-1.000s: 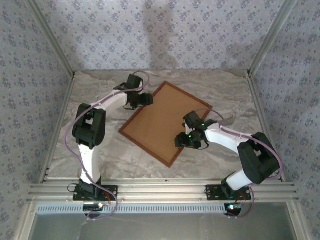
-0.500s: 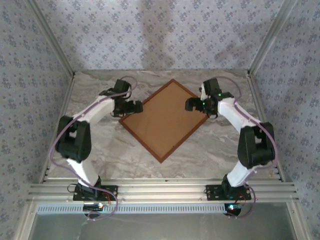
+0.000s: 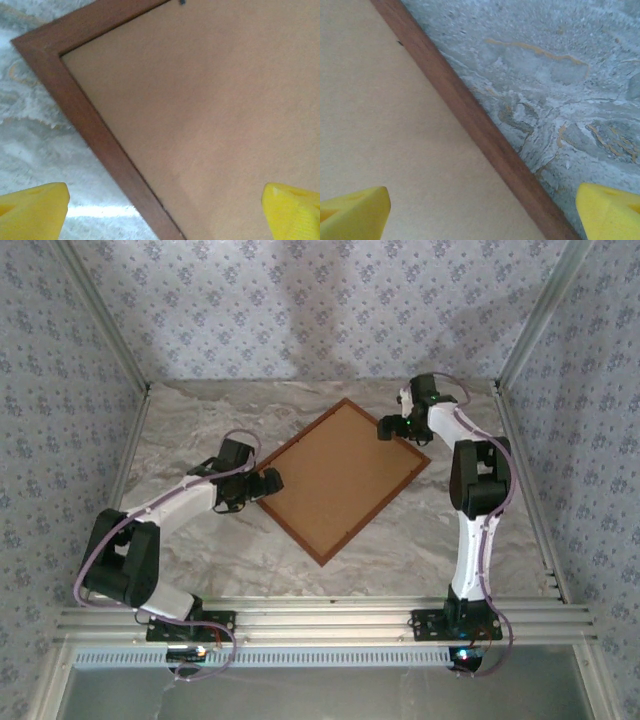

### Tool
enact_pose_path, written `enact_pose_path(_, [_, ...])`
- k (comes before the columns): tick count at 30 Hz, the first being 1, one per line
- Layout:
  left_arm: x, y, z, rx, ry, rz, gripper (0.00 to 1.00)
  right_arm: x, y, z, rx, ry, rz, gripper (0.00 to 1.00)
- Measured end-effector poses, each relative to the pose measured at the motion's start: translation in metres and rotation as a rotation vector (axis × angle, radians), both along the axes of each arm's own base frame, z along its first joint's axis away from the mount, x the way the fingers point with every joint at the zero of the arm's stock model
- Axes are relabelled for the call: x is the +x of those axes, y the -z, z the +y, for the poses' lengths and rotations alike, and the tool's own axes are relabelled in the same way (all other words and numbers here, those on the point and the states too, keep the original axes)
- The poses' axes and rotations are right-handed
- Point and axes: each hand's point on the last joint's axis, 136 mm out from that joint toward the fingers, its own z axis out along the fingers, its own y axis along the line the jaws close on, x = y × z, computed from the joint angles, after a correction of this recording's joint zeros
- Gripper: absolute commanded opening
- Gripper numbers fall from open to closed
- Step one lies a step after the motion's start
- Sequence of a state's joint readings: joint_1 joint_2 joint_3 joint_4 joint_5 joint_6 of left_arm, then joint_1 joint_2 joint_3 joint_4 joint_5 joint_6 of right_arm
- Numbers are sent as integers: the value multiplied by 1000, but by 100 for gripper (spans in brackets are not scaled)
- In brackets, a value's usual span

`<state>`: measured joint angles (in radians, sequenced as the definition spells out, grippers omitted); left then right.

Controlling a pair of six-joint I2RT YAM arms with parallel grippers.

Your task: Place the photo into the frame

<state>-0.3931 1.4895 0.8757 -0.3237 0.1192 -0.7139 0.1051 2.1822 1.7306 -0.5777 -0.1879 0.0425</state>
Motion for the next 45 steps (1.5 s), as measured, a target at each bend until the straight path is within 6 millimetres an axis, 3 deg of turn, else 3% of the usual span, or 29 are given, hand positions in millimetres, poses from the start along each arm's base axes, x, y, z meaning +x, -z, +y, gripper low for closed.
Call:
enact_pose_path(11, [20,25,-4,18,-21,44,99,-25,19,-4,52,-38,54,79])
enact_pose_path(22, [54,26,9,96,-48,13,99,-134,23,-8,72,56,157,72])
enact_pose_path(28, [70,30,25,129,-55,11,98,-192,26,12,81,140,191,71])
enact_pose_path(31, [78,30,31,134,-58,6,98,-215,24,25,93,163,204,80])
enact_pose_path(35, [84,28,32,132,-38,1,99,-217,10,34,107,170,176,100])
enact_pose_path(41, [96,13,30,140,13,-35,98,-188,-27,28,141,197,71,100])
enact_pose_path(45, [87,6,32,163,47,-32,98,-160,-48,11,146,228,9,100])
